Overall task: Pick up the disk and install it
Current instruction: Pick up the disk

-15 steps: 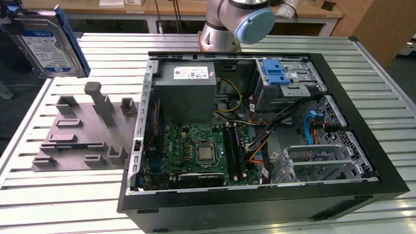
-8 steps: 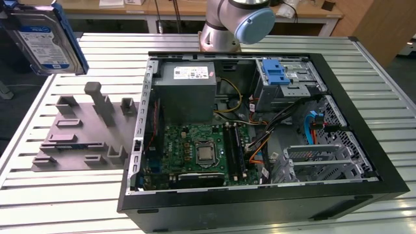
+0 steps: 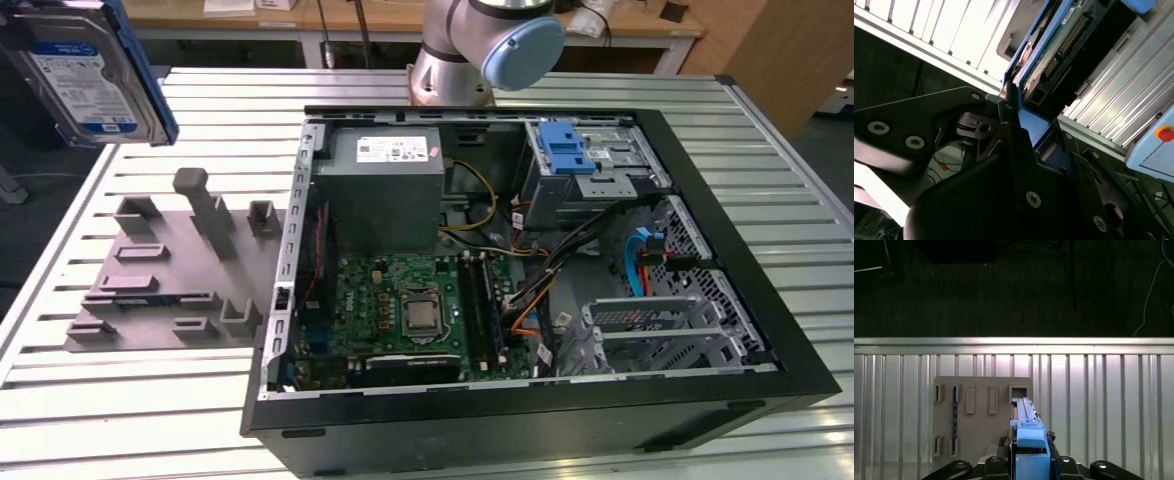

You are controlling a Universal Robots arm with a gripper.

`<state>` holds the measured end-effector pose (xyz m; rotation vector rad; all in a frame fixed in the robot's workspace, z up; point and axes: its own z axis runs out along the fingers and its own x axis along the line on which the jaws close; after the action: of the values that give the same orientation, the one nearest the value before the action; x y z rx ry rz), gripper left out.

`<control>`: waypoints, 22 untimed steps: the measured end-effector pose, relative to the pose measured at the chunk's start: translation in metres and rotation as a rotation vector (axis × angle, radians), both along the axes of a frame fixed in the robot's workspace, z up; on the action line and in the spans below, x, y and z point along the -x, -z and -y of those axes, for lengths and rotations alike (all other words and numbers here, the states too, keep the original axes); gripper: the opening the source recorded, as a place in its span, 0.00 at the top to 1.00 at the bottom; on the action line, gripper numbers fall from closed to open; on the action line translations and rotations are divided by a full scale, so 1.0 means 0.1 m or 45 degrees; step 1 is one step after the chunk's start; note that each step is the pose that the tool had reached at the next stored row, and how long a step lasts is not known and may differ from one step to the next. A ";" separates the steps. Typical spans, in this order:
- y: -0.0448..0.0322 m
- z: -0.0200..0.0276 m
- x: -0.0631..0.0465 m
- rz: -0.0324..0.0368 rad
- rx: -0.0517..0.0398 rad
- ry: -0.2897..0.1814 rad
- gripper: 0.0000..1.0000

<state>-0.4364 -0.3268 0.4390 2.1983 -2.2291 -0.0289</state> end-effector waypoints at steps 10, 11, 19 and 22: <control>-0.139 0.000 0.00 0.0001 0.000 0.000 0.64; -0.153 0.000 0.00 0.0001 0.000 0.000 0.64; -0.270 -0.001 0.01 0.0007 0.000 0.000 0.64; -0.321 0.000 0.01 0.0019 0.000 0.000 0.64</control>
<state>-0.4378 -0.3268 0.4711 2.1990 -2.2297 -0.0269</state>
